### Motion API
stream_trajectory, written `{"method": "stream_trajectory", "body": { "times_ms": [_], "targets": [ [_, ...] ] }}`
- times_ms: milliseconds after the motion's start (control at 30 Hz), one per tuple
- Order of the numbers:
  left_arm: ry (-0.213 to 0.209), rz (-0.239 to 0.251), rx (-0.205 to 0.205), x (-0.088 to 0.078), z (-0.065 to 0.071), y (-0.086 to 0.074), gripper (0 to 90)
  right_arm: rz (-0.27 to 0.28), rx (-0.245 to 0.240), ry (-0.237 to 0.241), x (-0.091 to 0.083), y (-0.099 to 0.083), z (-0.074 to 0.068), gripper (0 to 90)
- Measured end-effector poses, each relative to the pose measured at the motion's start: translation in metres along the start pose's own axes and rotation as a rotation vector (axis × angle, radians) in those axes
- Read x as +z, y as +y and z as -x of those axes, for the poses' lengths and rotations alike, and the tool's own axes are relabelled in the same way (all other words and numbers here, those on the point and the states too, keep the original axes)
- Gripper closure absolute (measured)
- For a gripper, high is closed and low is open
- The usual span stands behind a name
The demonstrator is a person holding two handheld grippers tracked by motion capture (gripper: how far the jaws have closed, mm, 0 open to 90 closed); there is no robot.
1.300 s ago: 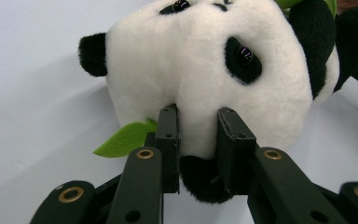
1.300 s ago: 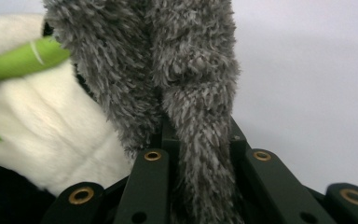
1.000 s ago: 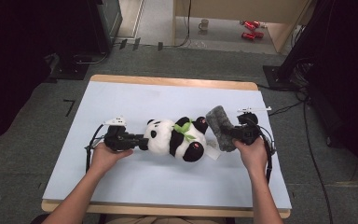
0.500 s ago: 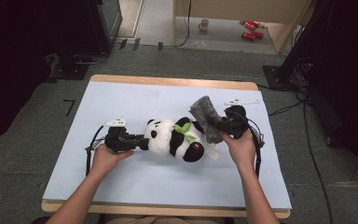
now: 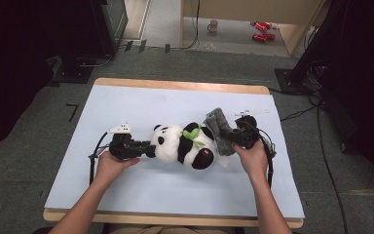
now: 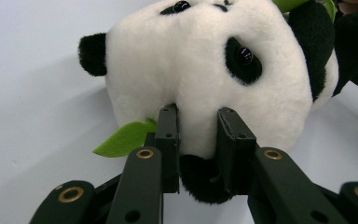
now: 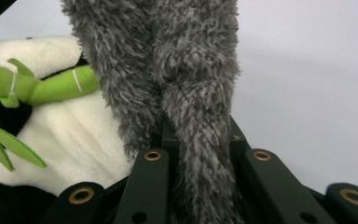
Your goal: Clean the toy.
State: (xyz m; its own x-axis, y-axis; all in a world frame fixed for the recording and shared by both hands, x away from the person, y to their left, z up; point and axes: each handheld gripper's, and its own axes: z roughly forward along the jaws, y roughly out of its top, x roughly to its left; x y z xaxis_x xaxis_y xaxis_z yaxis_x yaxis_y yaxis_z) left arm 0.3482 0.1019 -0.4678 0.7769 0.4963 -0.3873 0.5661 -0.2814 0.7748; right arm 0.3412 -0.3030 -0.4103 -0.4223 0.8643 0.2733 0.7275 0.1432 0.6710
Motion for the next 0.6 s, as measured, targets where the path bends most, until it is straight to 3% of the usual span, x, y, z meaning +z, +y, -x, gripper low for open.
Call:
{"method": "stream_trajectory", "body": {
  "times_ms": [400, 600],
  "targets": [
    [-0.005, -0.016, -0.011, 0.0, -0.002, 0.004, 72.3, -0.083, 0.036, -0.022, 0.003, -0.017, 0.011, 78.3],
    [-0.006, -0.034, -0.011, 0.0, -0.003, 0.007, 72.3, -0.072, 0.053, -0.031, -0.017, -0.02, 0.014, 78.4]
  ]
}}
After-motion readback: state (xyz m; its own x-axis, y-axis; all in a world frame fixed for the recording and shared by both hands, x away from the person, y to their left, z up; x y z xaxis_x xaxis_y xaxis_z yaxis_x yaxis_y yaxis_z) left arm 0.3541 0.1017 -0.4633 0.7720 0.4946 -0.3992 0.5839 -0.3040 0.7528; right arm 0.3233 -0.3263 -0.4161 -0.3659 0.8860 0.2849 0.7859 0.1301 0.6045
